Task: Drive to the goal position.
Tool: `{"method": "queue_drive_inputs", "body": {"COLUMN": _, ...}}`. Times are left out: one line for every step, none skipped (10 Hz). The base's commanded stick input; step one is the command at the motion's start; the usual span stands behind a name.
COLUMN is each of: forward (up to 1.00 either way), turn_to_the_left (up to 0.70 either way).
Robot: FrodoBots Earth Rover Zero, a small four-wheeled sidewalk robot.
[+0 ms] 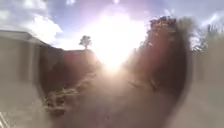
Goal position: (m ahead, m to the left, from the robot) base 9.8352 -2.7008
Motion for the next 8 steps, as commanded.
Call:
{"method": "queue_drive_inputs", "body": {"forward": 1.00, "turn_to_the_left": 0.00}}
{"method": "queue_drive_inputs", "body": {"forward": 1.00, "turn_to_the_left": 0.00}}
{"method": "queue_drive_inputs", "body": {"forward": 1.00, "turn_to_the_left": 0.00}}
{"method": "queue_drive_inputs", "body": {"forward": 1.00, "turn_to_the_left": 0.00}}
{"method": "queue_drive_inputs", "body": {"forward": 1.00, "turn_to_the_left": 0.00}}
{"method": "queue_drive_inputs", "body": {"forward": 1.00, "turn_to_the_left": 0.00}}
{"method": "queue_drive_inputs", "body": {"forward": 1.00, "turn_to_the_left": 0.00}}
{"method": "queue_drive_inputs", "body": {"forward": 1.00, "turn_to_the_left": 0.00}}
